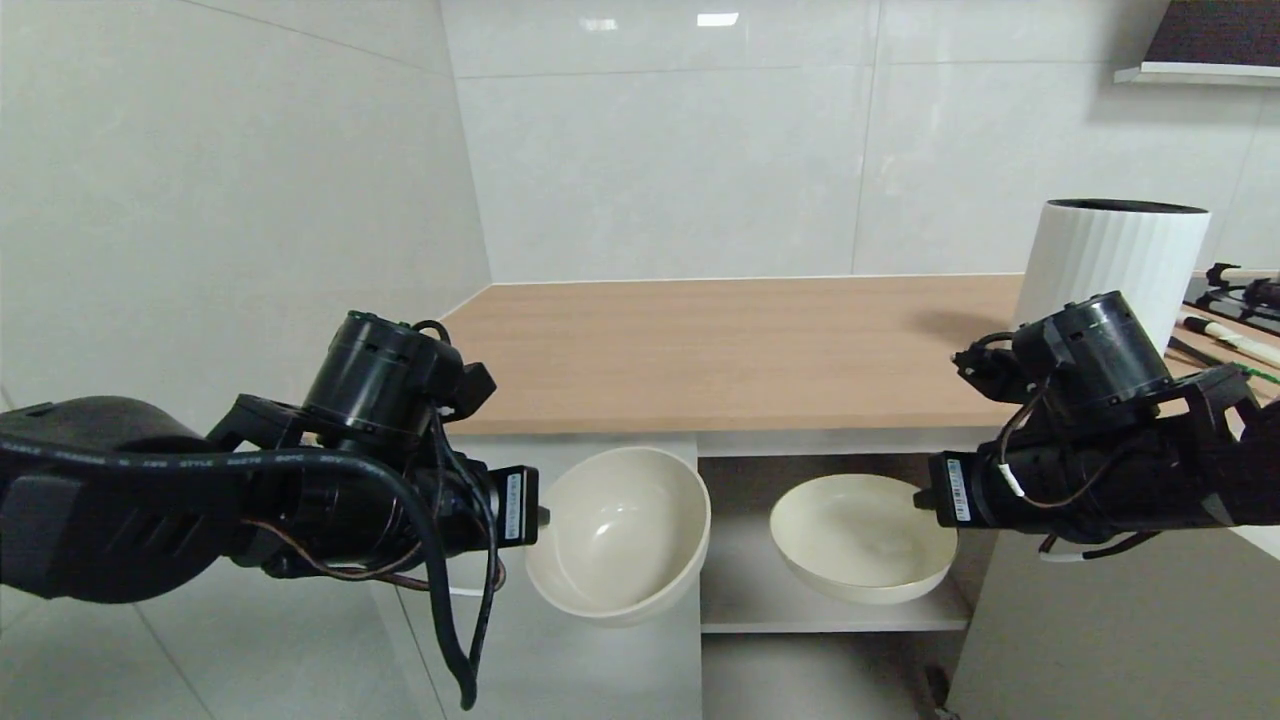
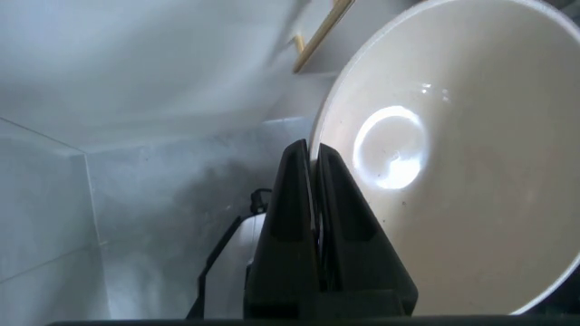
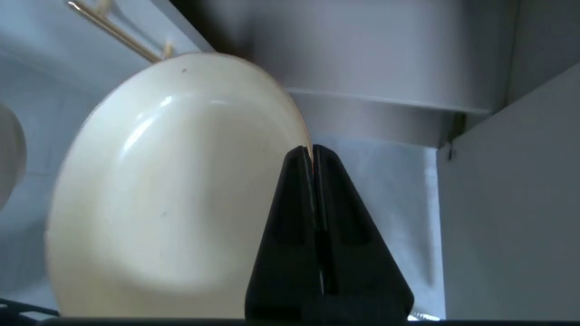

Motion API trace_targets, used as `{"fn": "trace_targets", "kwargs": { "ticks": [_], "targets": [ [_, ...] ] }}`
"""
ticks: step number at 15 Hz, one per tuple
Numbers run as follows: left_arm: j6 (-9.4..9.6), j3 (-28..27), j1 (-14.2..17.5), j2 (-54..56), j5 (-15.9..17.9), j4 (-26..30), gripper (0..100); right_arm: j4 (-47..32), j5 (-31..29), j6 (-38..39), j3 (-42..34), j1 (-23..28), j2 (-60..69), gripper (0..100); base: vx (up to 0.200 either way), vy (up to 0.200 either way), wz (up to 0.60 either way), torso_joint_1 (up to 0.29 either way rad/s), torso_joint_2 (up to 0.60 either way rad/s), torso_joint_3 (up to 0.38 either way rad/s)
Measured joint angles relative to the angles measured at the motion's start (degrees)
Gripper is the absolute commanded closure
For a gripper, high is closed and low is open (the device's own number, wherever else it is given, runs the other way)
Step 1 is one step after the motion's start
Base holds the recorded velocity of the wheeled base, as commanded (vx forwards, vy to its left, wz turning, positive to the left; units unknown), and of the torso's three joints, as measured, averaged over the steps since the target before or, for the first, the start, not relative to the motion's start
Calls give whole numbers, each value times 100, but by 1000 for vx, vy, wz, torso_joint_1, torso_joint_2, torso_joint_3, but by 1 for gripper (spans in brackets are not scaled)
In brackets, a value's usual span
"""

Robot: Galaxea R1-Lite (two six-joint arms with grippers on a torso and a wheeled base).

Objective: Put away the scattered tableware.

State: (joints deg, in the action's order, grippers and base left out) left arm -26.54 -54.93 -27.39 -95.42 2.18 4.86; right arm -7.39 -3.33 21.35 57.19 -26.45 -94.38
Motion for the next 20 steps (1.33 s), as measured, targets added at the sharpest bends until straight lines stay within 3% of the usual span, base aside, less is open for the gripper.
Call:
{"fn": "trace_targets", "kwargs": {
  "ticks": [7,15,20],
  "targets": [
    [2,0,0,-11,2,-5,100,39,-9,0,-5,2,-38,100,0,0,0,-129,441,294],
    [2,-2,-5,-20,2,-7,100,79,-9,2,6,5,-234,100,0,0,0,-28,48,35],
    [2,0,-6,-21,5,-2,100,869,-55,35,-18,22,-1246,100,0,0,0,-6,13,9]
  ]
}}
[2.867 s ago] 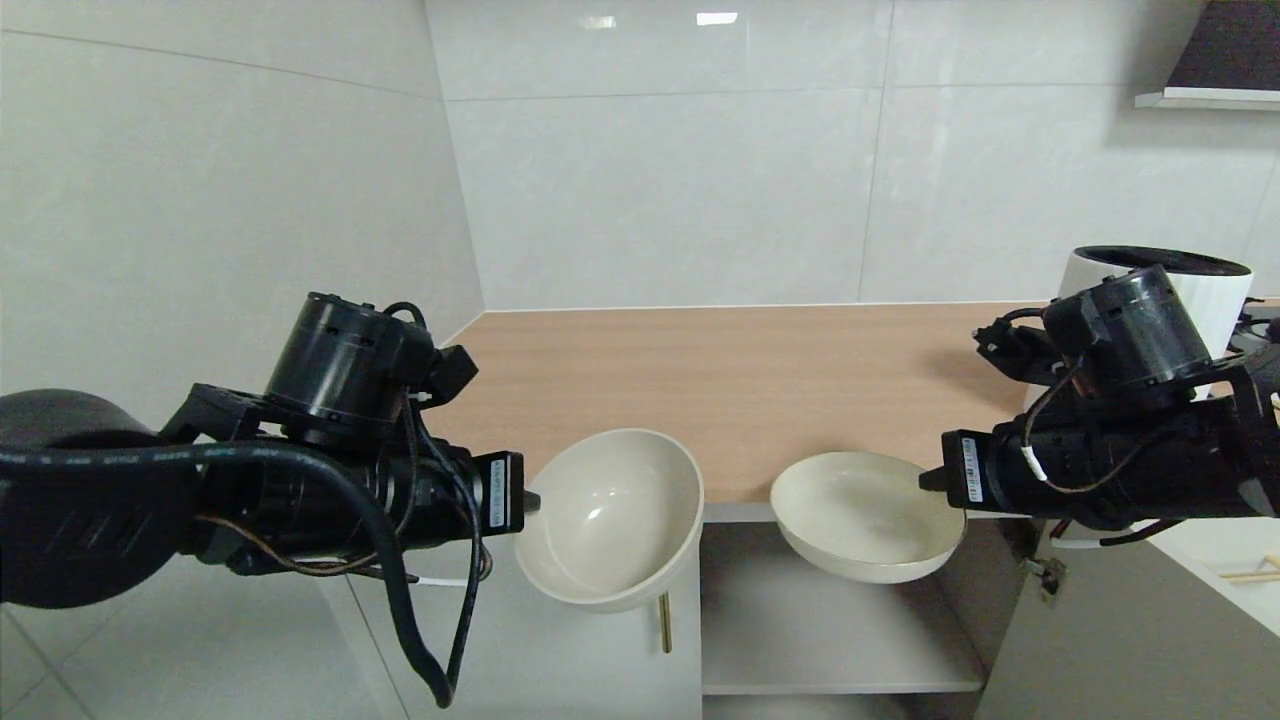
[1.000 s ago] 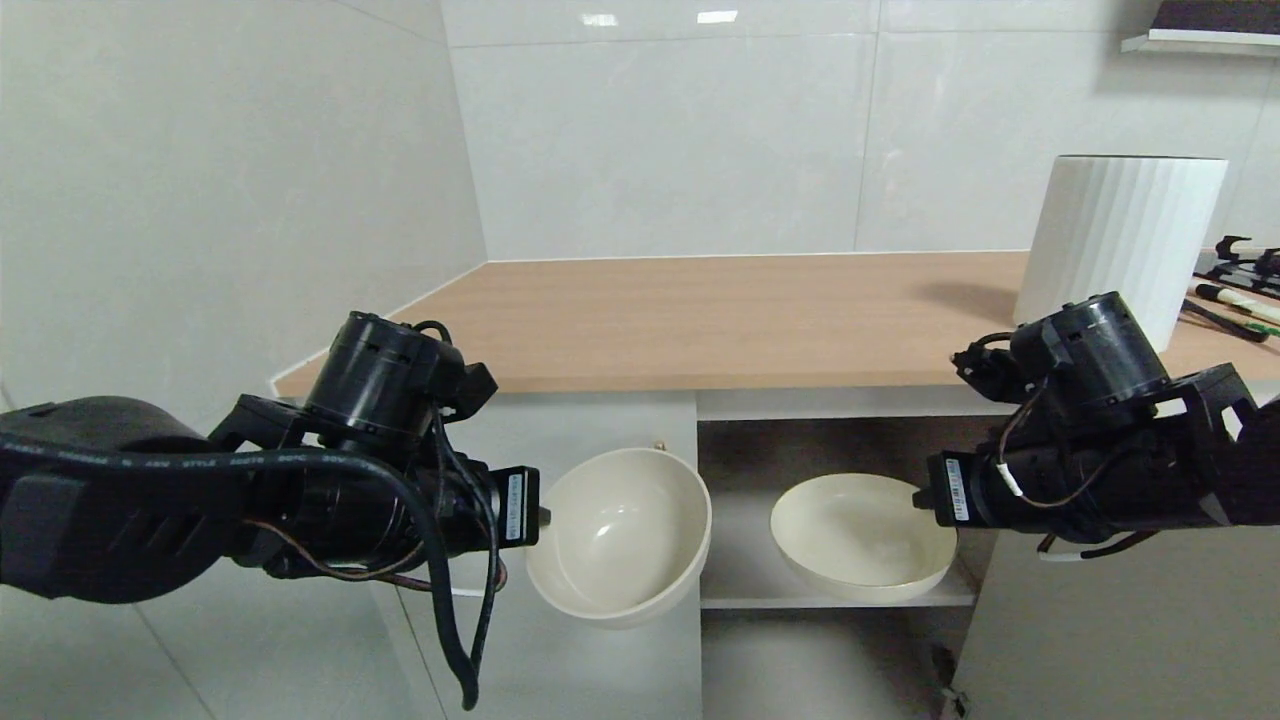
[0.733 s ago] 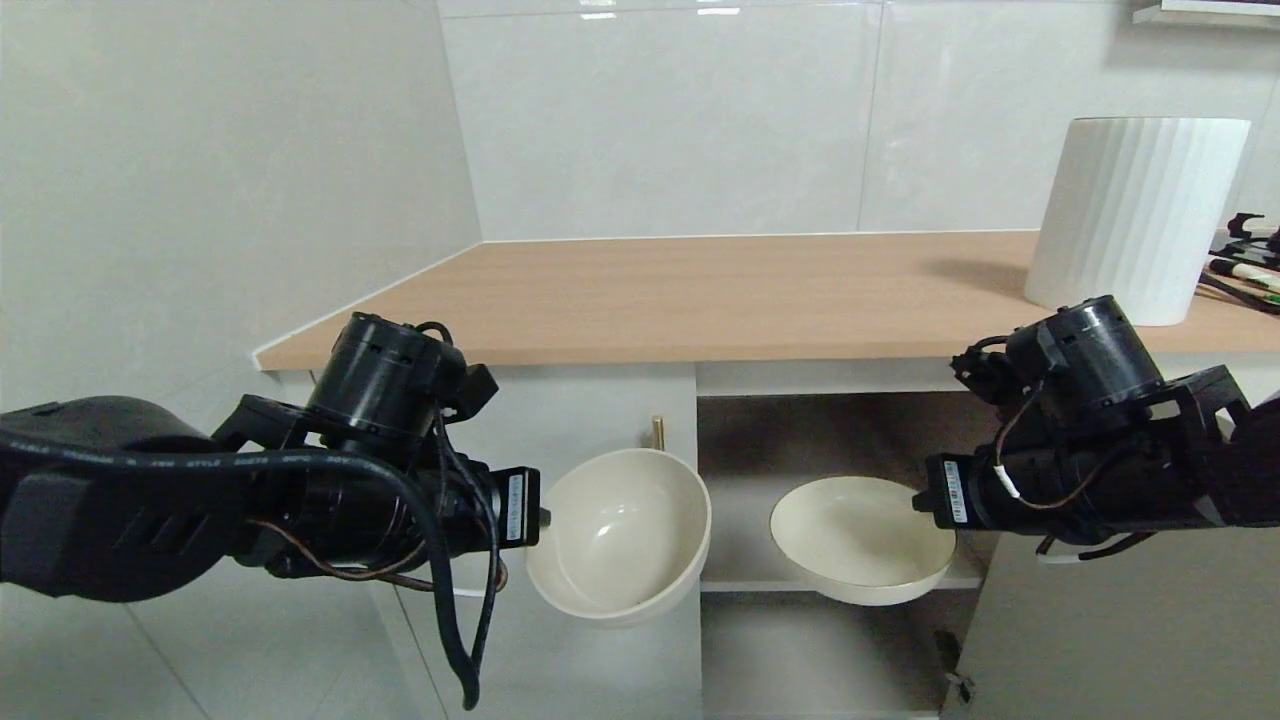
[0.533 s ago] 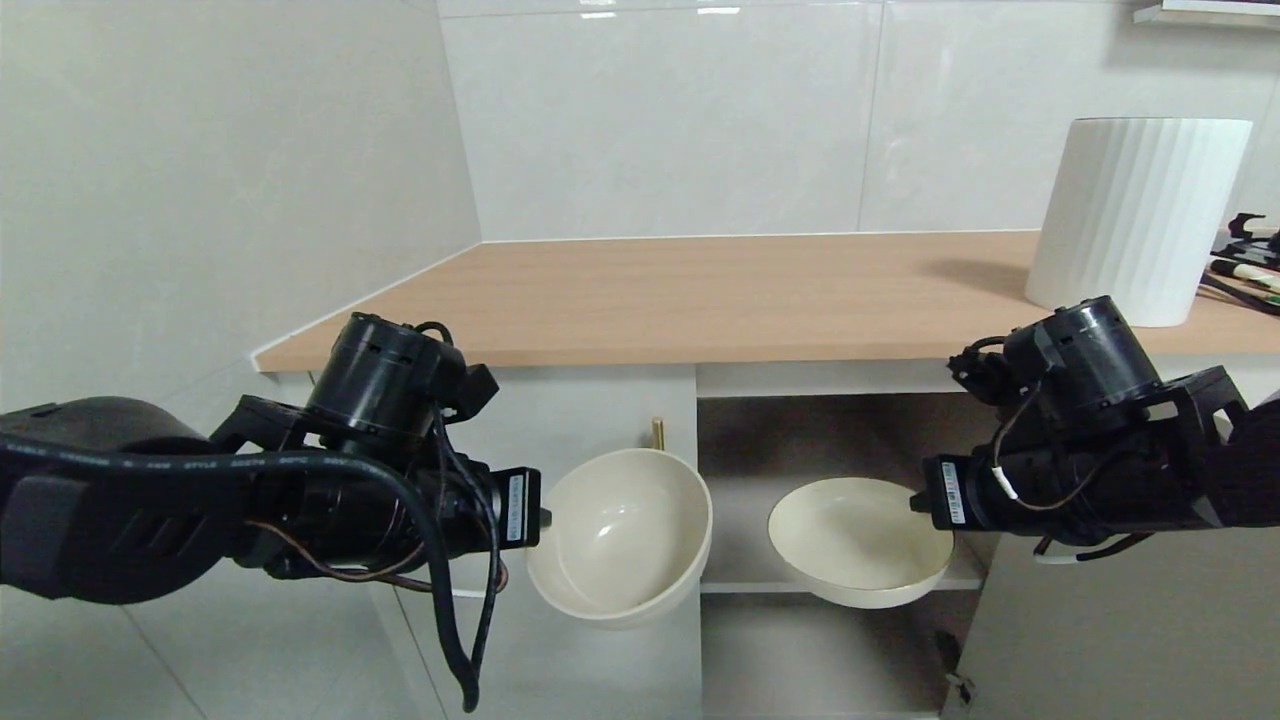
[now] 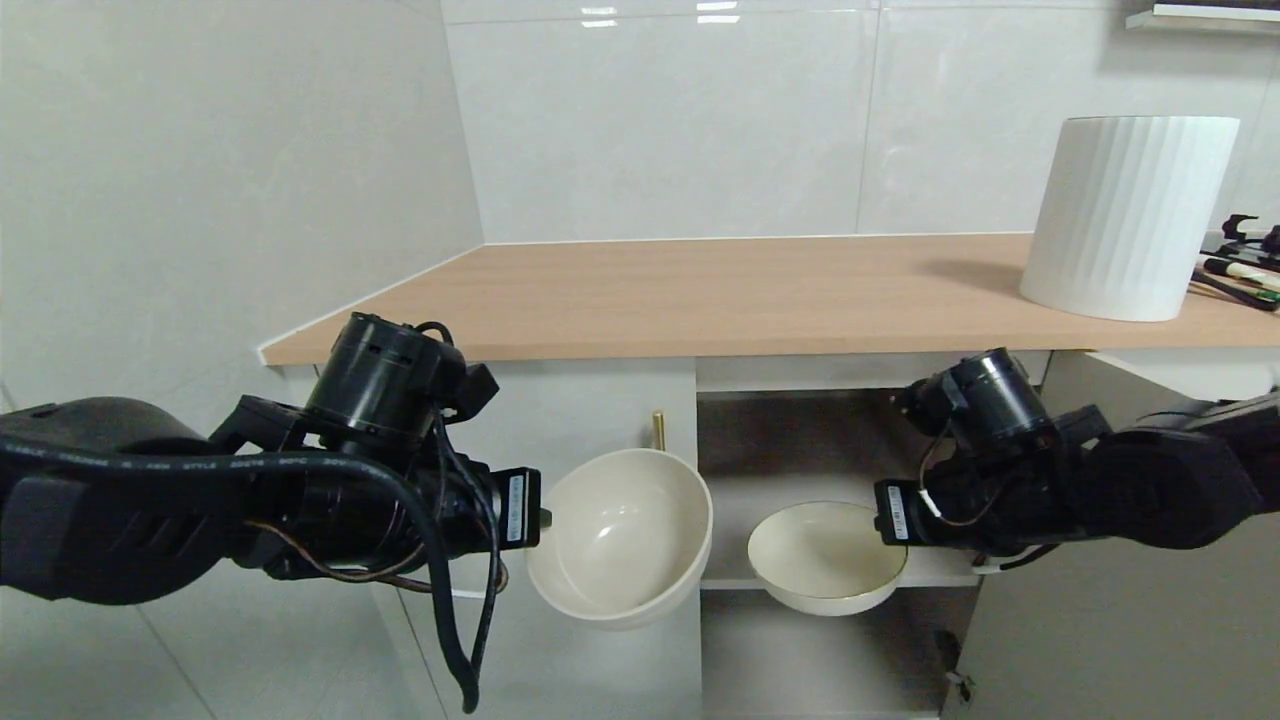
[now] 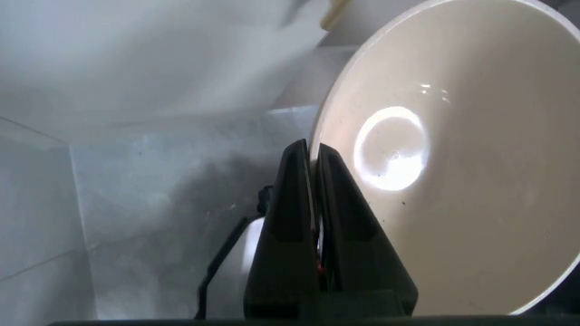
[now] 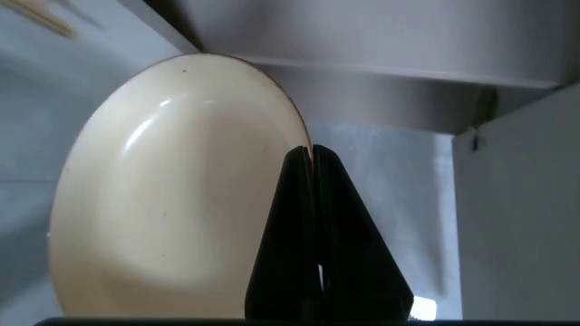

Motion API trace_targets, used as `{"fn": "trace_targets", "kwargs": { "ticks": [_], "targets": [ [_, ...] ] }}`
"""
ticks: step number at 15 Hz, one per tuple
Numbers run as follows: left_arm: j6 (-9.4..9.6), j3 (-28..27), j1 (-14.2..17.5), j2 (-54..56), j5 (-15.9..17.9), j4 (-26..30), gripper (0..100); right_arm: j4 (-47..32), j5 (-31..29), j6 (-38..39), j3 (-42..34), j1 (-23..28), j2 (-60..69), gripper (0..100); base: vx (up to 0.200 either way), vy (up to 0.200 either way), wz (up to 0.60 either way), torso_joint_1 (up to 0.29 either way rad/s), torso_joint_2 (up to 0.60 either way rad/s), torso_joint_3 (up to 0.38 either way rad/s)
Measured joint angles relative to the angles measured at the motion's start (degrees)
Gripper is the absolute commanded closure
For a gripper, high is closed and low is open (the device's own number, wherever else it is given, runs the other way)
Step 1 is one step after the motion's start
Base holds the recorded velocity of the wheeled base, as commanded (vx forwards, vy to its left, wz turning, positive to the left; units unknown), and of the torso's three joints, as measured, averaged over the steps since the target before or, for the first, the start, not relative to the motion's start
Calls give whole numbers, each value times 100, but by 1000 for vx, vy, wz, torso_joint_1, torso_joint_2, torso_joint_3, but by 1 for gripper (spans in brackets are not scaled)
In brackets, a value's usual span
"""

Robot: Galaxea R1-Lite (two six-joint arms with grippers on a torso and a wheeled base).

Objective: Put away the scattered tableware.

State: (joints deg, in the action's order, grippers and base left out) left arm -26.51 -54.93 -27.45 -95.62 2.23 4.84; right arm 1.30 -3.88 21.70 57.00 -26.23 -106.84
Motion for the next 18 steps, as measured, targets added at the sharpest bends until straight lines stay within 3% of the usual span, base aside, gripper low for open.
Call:
{"fn": "trace_targets", "kwargs": {
  "ticks": [5,8,12,18],
  "targets": [
    [0,0,1,-21,-2,0,100,1642,-483,71,-43,160,-1529,100,0,0,0,0,0,0],
    [-2,0,-16,-35,-2,0,100,2163,-701,107,140,347,-2186,100,0,0,0,0,0,0],
    [-6,0,-38,-68,-18,0,100,2237,-1006,63,728,645,-2914,100,0,0,0,0,0,0],
    [-4,0,-41,-43,-38,0,100,1732,-1501,50,1846,879,-3693,100,0,0,0,0,0,0]
  ]
}}
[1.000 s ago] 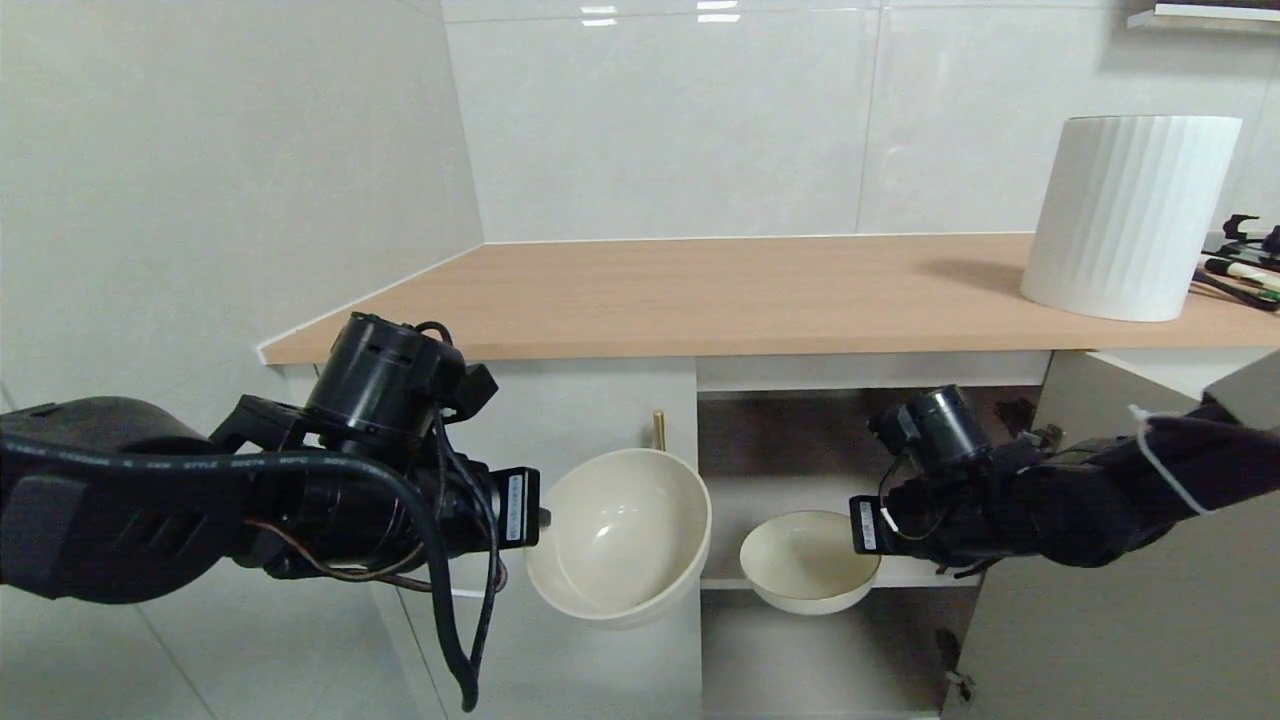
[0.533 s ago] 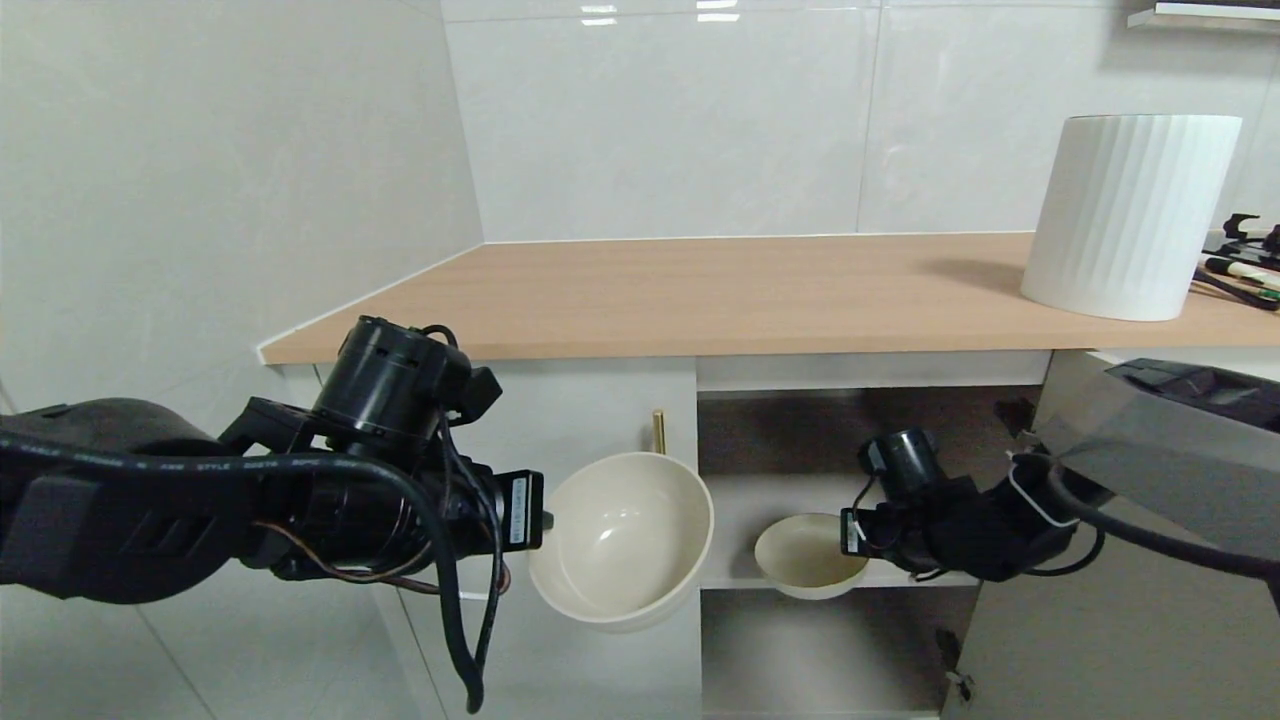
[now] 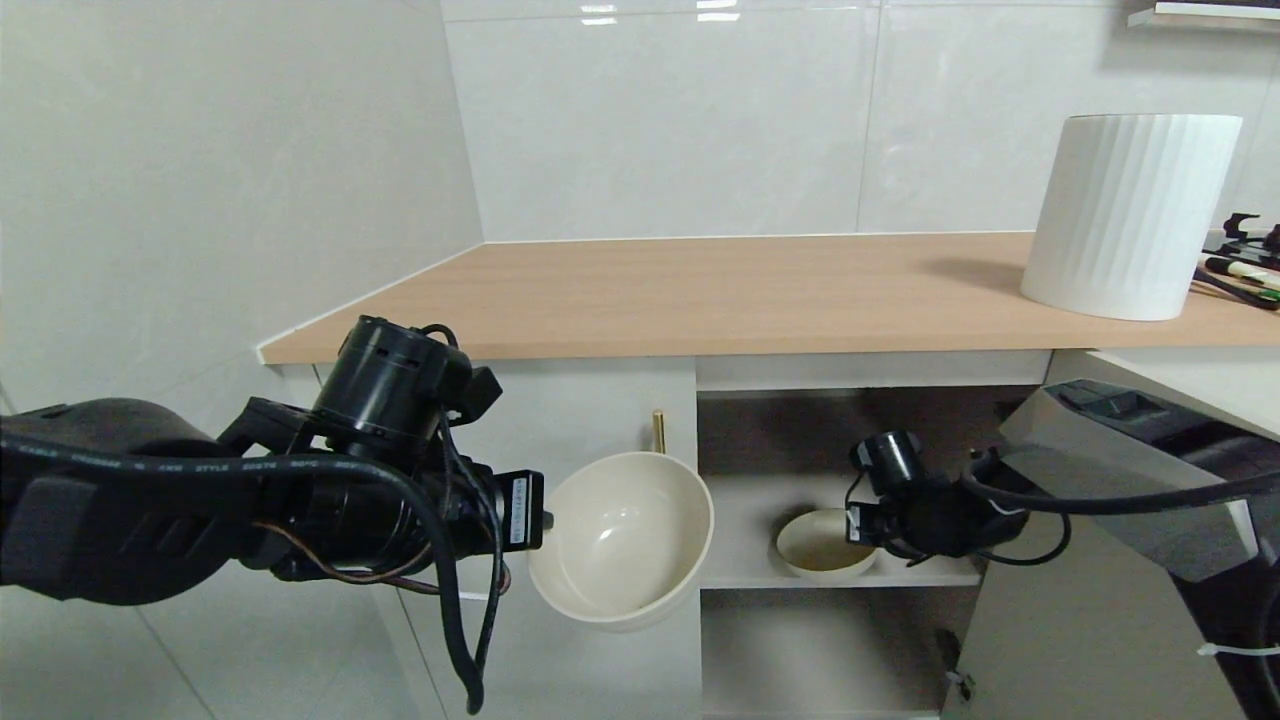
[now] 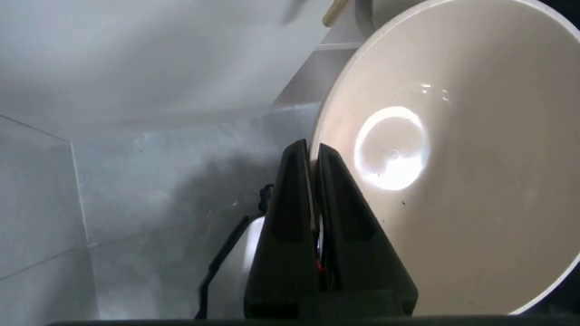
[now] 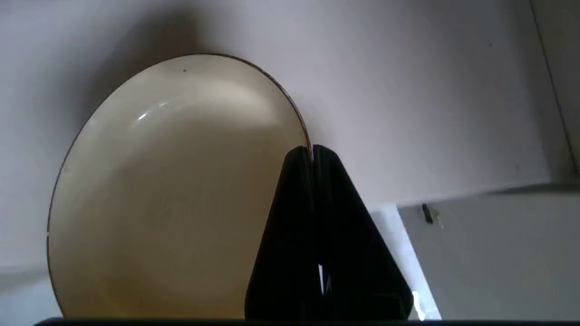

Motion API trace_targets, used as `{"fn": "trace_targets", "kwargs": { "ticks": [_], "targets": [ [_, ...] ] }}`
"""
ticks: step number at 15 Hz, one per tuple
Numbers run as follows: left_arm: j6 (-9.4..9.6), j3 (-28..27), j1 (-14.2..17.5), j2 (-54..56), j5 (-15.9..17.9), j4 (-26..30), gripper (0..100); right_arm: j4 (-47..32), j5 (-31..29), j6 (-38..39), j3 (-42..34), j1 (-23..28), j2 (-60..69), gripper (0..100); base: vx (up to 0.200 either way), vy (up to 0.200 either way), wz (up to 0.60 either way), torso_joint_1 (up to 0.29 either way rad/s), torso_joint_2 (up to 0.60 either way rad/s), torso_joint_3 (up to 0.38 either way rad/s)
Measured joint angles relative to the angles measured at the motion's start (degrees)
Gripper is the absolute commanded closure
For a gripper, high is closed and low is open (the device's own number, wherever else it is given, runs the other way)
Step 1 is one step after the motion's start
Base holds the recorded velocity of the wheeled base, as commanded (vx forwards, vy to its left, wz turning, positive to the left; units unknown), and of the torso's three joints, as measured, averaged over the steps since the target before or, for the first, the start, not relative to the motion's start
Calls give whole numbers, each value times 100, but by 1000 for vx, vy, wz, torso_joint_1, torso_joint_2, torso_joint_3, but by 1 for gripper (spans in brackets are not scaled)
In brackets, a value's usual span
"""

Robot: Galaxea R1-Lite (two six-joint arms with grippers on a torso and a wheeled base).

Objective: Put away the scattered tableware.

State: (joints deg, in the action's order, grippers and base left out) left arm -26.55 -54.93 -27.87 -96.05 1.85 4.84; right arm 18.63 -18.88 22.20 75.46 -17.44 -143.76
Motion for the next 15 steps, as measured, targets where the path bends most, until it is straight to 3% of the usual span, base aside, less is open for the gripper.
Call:
{"fn": "trace_targets", "kwargs": {
  "ticks": [5,14,15],
  "targets": [
    [0,0,0,-1,-2,0,100,-11,-407,-6,583,105,-433,100,0,0,0,0,0,0],
    [-5,0,-27,-15,-2,0,100,-10,-611,27,981,118,-695,100,0,0,0,0,0,0],
    [0,0,-27,-17,-5,0,100,-11,-622,29,1001,118,-703,0,0,0,0,0,0,0]
  ]
}}
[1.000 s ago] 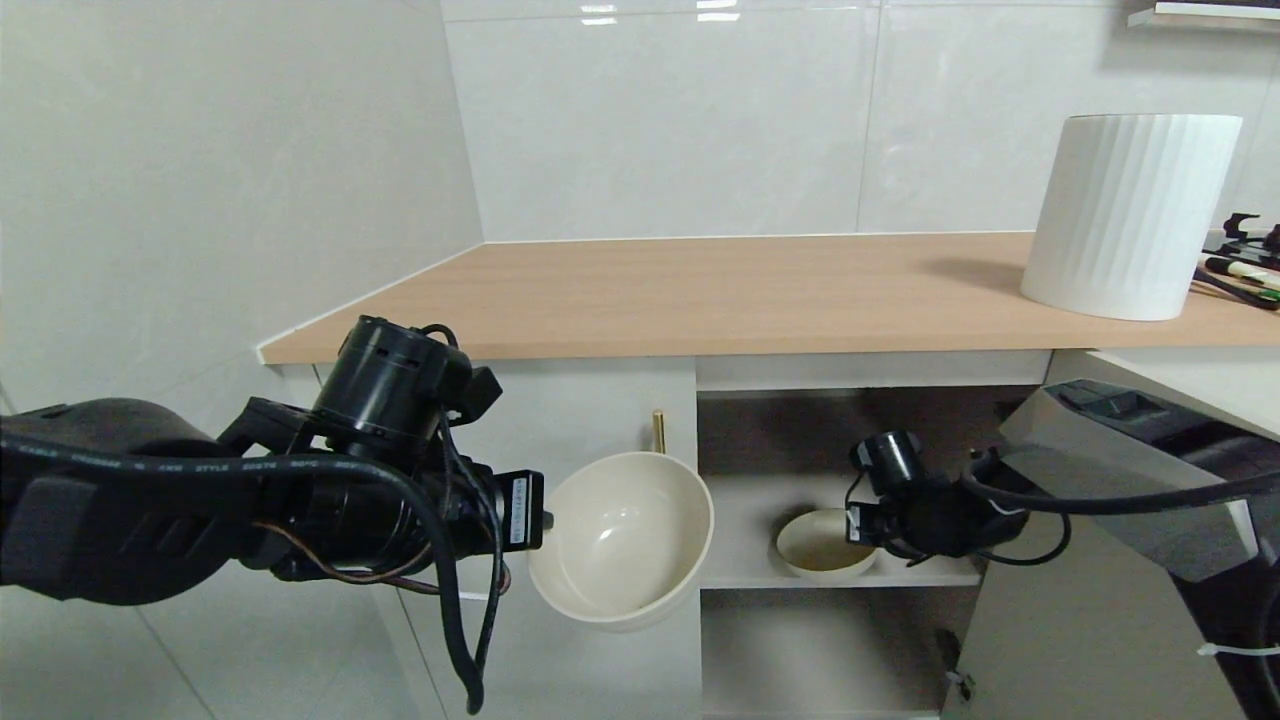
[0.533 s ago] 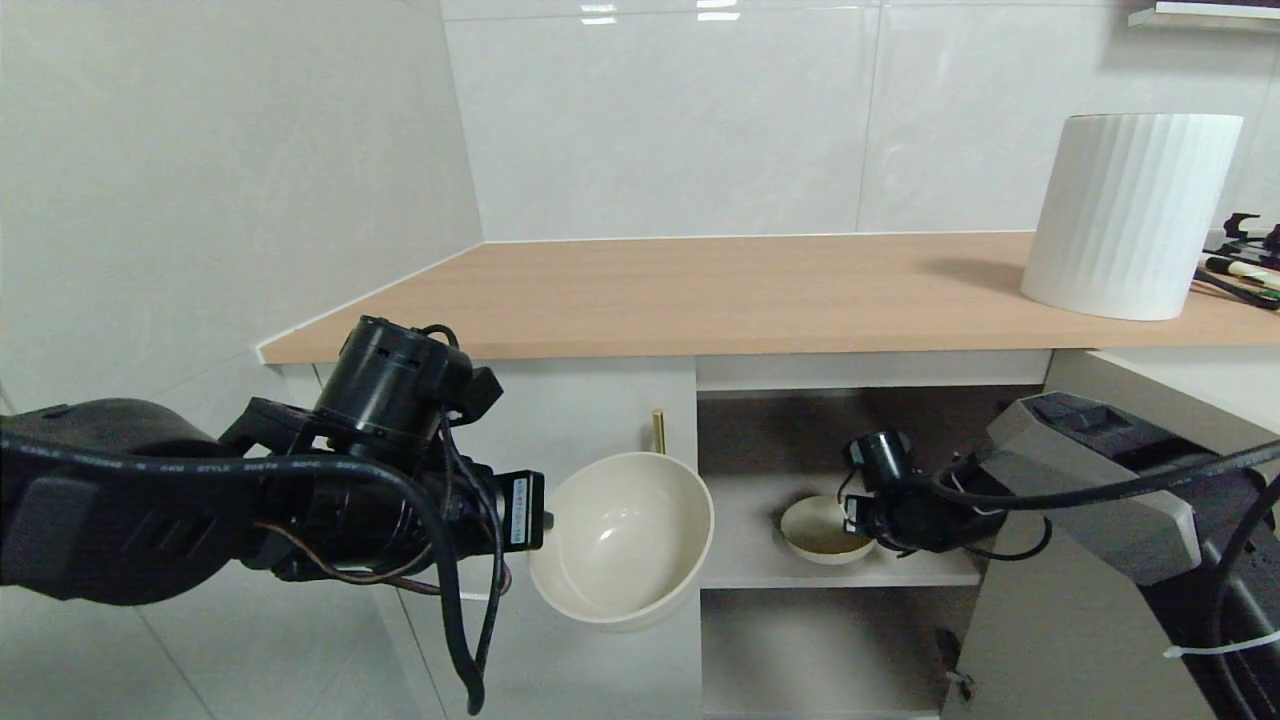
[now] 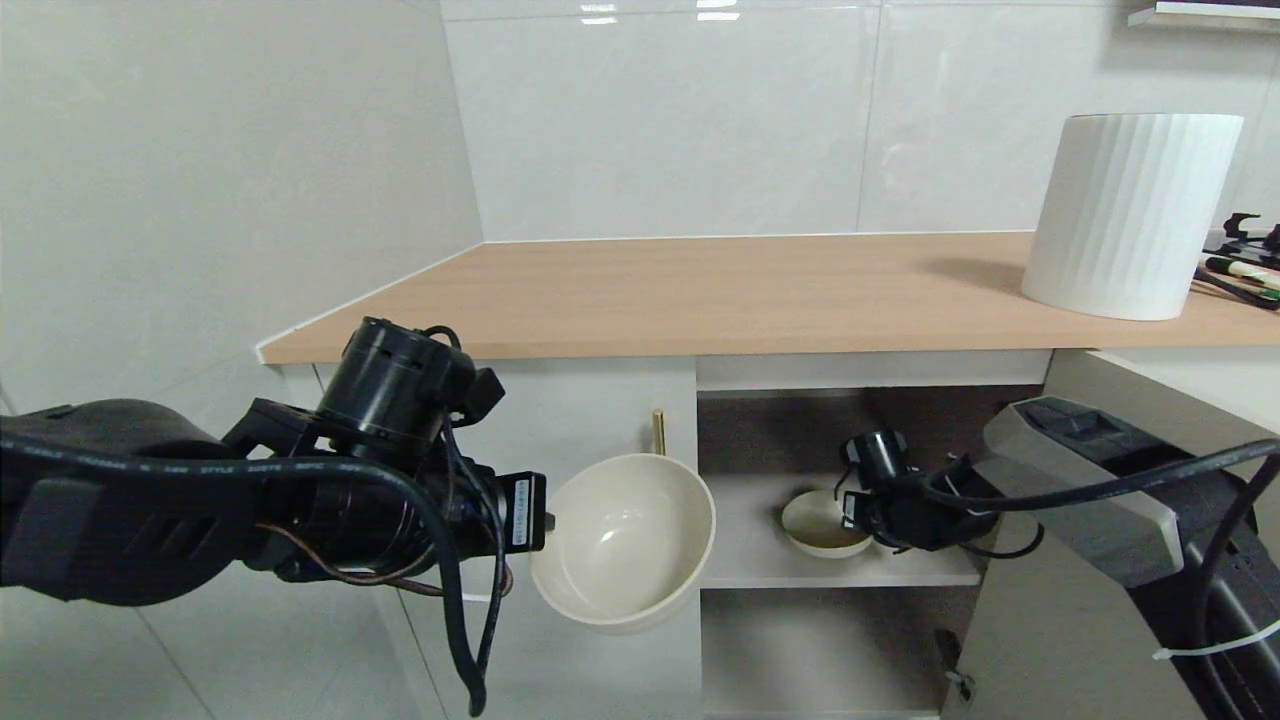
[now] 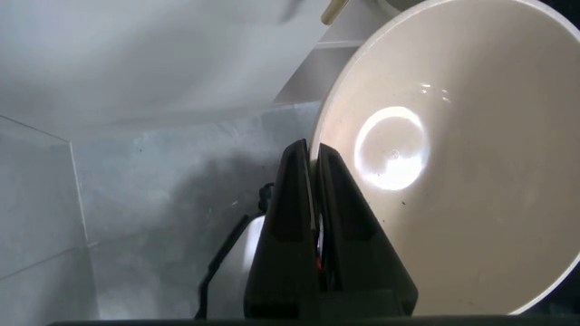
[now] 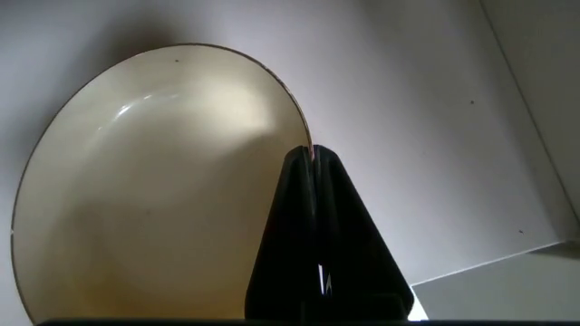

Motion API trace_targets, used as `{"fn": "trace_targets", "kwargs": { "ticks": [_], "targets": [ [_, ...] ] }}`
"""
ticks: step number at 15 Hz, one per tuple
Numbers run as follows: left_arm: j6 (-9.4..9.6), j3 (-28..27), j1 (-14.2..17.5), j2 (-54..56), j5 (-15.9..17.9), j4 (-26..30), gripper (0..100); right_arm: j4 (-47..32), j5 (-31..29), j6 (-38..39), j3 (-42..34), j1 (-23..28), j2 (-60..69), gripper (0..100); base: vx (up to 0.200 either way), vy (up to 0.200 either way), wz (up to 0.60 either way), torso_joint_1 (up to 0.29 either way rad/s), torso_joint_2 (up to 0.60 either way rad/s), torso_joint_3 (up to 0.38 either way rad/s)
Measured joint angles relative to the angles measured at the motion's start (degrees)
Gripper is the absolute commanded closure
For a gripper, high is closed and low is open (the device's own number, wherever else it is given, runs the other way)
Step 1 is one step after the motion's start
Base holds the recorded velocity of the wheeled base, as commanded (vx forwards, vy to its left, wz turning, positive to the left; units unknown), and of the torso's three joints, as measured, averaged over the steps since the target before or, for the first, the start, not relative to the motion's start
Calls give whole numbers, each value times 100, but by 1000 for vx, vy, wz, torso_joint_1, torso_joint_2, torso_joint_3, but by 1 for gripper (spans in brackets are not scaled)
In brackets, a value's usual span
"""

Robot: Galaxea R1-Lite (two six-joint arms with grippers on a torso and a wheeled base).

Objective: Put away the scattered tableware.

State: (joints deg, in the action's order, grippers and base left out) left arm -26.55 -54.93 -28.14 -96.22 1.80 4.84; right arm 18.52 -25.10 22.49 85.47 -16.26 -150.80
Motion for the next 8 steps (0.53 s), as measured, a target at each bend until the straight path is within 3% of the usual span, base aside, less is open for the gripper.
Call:
{"fn": "trace_targets", "kwargs": {
  "ticks": [8],
  "targets": [
    [1,6,-46,-17,-13,-2,100,9,-43,290,-143,-27,166,0,0,0,0,0,0,0]
  ]
}}
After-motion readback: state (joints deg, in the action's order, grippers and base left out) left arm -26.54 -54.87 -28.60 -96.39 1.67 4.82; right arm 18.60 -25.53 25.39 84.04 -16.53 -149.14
